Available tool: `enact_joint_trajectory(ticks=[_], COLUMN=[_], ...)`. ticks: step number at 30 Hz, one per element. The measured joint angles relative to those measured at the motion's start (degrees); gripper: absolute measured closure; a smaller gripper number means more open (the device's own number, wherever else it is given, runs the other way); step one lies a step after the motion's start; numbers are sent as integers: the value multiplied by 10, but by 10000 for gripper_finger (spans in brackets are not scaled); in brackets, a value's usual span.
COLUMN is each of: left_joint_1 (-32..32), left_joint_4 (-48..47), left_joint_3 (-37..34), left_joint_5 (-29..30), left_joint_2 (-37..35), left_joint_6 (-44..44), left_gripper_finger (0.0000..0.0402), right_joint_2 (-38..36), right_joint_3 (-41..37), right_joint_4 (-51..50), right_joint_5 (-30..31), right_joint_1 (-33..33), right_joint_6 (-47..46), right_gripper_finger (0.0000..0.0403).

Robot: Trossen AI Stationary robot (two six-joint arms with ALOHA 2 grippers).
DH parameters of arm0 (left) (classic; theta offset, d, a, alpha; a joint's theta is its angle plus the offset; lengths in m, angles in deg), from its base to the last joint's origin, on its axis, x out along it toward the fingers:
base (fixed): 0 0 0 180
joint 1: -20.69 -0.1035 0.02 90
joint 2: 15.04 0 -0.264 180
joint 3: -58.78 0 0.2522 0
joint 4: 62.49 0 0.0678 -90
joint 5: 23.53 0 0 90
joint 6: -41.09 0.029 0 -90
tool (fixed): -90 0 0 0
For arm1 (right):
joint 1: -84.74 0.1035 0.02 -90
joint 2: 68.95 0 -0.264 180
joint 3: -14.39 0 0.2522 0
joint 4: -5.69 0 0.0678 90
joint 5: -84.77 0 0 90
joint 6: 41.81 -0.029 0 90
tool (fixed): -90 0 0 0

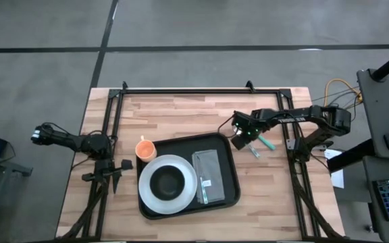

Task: Set up tray
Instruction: Put the blue fork to the right of the blue fork on the black table tray

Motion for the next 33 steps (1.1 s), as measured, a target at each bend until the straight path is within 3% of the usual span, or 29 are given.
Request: enact_joint_trajectory(ticks=[18, 33], left_joint_1=[0, 0], left_joint_4=[0, 0], left_joint_3=[0, 0], left_joint_5=[0, 0], left_joint_2=[0, 0], left_joint_6=[0, 0], left_gripper_finger=[304, 304], right_joint_2=[-1, 46], right_joint_3=[29, 160], right_joint_4=[-32, -120], right_joint_5=[3, 33], right_joint_1=[51, 145], right_joint_6=[-196, -334], right_gripper_finger=[390, 390])
